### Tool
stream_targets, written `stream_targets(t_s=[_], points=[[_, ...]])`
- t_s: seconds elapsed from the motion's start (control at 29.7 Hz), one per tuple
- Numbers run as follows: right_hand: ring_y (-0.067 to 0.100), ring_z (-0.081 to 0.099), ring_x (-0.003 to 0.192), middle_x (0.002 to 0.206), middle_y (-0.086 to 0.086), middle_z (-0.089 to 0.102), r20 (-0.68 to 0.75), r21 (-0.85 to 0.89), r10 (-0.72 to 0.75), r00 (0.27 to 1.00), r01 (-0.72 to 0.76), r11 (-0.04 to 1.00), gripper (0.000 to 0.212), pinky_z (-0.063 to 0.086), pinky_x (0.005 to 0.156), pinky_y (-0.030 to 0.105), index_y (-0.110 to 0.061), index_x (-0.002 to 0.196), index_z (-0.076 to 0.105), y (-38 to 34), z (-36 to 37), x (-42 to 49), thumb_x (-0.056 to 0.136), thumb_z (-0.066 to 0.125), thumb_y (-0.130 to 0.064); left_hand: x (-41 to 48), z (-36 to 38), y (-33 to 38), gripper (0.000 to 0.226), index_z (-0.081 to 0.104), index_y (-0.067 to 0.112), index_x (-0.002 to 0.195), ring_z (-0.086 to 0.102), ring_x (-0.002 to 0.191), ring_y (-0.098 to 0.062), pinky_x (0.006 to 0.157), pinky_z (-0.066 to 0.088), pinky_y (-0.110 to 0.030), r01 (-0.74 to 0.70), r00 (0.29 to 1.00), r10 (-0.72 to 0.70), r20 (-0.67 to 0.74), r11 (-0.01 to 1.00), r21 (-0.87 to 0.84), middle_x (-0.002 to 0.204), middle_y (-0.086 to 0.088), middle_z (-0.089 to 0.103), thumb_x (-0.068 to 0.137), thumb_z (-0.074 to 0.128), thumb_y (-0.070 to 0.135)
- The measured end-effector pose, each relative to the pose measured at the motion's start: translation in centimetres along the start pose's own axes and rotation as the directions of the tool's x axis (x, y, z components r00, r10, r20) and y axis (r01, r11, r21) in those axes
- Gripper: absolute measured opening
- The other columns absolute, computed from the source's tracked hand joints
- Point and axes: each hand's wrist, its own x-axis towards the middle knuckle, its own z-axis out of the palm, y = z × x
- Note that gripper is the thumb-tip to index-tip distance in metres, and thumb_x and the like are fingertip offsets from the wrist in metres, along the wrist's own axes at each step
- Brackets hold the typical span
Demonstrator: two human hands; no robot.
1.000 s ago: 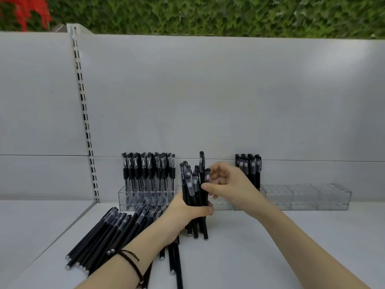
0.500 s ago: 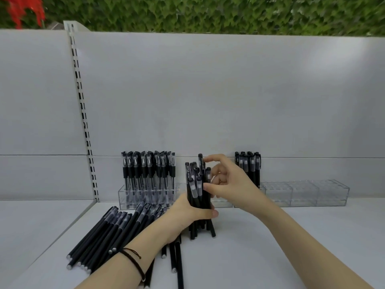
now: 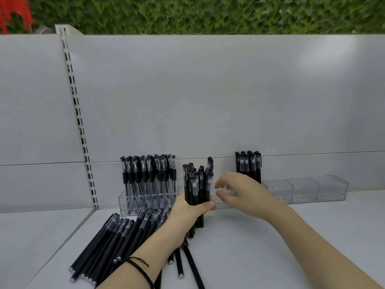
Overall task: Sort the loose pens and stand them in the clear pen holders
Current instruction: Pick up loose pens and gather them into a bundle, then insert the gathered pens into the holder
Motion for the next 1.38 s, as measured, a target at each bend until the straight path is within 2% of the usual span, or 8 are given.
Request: stream_targets(t_s=[0.17,0.34,0.44,0.57,0.87,1.01,1.14,1.38], points=[[0.006,0.055,0.092,0.101,-0.01,0.06,-0.03,0.028,0.032,0.999,-0.031,0.999,0.019,0.049,0.081,0.029,-0.022,0.104,0.065,-0.4,-0.9,0.0,0.096,0.052,-0.033,-0.1,-0.1,0.3,0.005,0.067,0.001,0.082,0.063,0.073,-0.029,0.083,0.056,-0.045,-0.008,0.999,0.005,-0.046,0.998,-0.065,0.071,-0.014,0.068,0.083,0.071,0.001],[0.008,0.056,0.09,0.098,-0.013,0.059,0.06,0.062,0.046,0.997,-0.05,0.997,0.018,0.051,0.08,0.033,-0.026,0.103,0.065,-0.2,-1.3,-0.4,0.094,0.053,-0.034,-0.8,0.3,0.3,0.027,0.072,0.006,0.1,0.07,0.095,-0.024,0.089,0.053,-0.035,0.004,1.0,-0.006,0.028,0.997,0.076,0.097,-0.01,0.075,0.075,0.081,0.008],[0.007,0.056,0.087,0.096,-0.015,0.056,0.104,0.044,0.033,0.994,-0.038,0.998,0.02,0.05,0.076,0.029,-0.025,0.106,0.066,0.2,-2.5,-0.6,0.094,0.052,-0.035,-1.1,0.6,0.7,0.005,0.072,0.007,0.084,0.069,0.085,-0.024,0.084,0.053,-0.034,0.009,1.0,-0.007,-0.02,0.996,0.092,0.083,-0.009,0.074,0.08,0.075,0.004],[0.007,0.047,0.082,0.088,-0.016,0.048,0.178,-0.091,-0.059,0.982,0.076,0.993,0.017,0.041,0.066,0.022,-0.023,0.105,0.061,2.3,-4.3,-1.6,0.096,0.05,-0.032,-0.7,0.9,1.8,0.029,0.064,0.009,0.061,0.06,0.065,-0.018,0.075,0.049,-0.035,-0.009,0.998,0.024,-0.051,0.962,0.272,0.066,-0.007,0.065,0.09,0.063,0.009],[0.011,0.056,0.098,0.109,-0.011,0.058,0.16,-0.229,-0.088,0.983,0.124,0.965,0.021,0.047,0.079,0.03,-0.027,0.111,0.059,8.8,-7.9,-2.8,0.095,0.049,-0.036,0.4,9.4,4.4,0.014,0.065,0.002,0.098,0.067,0.067,-0.013,0.065,0.055,-0.025,-0.026,0.986,0.047,-0.157,0.991,0.132,0.076,-0.004,0.072,0.089,0.068,0.011],[0.007,0.06,0.085,0.095,-0.012,0.066,0.038,0.148,0.013,0.999,-0.019,0.989,0.013,0.05,0.075,0.025,-0.026,0.099,0.066,10.7,-8.7,-2.8,0.093,0.056,-0.03,1.2,14.1,4.2,0.013,0.069,0.011,0.099,0.07,0.075,-0.014,0.066,0.056,-0.025,-0.057,0.988,0.052,-0.144,0.998,-0.03,0.088,-0.01,0.075,0.086,0.07,0.008],[0.01,0.062,0.066,0.079,-0.002,0.07,-0.014,0.677,0.219,0.976,-0.152,0.72,0.014,0.048,0.056,0.026,-0.019,0.091,0.07,10.3,-8.0,-3.1,0.095,0.057,-0.022,1.5,15.4,2.9,0.014,0.07,0.014,0.098,0.068,0.076,-0.018,0.069,0.054,-0.031,-0.043,0.987,0.028,-0.158,0.995,-0.094,0.091,-0.009,0.076,0.088,0.067,0.005],[0.009,0.051,0.052,0.064,0.006,0.059,-0.015,0.771,0.268,0.963,-0.159,0.616,0.021,0.039,0.049,0.024,-0.011,0.078,0.063,9.2,-6.4,-2.6,0.094,0.061,-0.024,1.6,14.1,1.7,0.021,0.065,0.009,0.109,0.072,0.08,-0.02,0.066,0.054,-0.03,0.002,0.994,-0.016,-0.106,0.992,-0.128,0.097,-0.01,0.075,0.089,0.064,0.002]])
